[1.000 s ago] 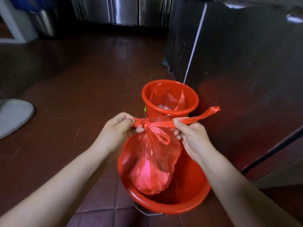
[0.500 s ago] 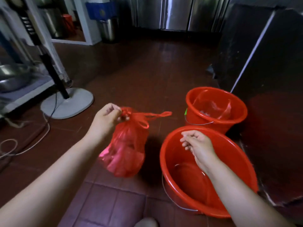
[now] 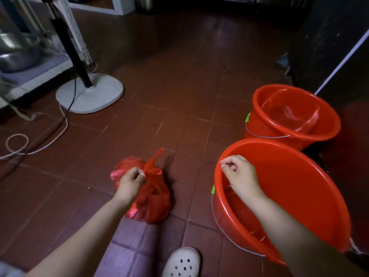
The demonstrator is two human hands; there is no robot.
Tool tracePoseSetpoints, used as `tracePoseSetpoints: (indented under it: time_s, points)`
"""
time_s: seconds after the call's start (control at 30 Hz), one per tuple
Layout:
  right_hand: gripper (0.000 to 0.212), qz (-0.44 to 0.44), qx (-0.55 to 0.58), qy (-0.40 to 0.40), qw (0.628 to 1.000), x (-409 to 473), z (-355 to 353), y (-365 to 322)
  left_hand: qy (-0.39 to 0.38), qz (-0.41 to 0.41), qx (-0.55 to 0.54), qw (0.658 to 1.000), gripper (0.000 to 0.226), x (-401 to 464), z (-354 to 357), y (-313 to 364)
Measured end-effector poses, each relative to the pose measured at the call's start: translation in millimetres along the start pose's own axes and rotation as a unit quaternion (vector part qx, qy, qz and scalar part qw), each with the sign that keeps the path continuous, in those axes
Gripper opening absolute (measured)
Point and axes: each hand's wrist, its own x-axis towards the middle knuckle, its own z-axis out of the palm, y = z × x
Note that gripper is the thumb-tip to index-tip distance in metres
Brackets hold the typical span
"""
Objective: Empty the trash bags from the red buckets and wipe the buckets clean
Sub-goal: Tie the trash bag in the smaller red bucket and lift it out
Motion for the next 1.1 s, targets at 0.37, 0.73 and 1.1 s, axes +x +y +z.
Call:
tracePoseSetpoints:
  time_s: [0.37,0.73,1.1]
  points:
    - [0.016,-0.219,-0.258,-0.099,0.936,0,-22,14,0.047,0.185,0.378,0.906,0.029,12,67,71]
    - [0.006,-0.133,-0.092,0.036,0.986,3,-87,63,-0.21,0.488,0.344,0.774,0.046,68,320,173]
    - [0.013,0.007,-0.123,0.133,0.983,35,-130,117,-0.199,0.575,0.494,0.622,0.035,105,388,206]
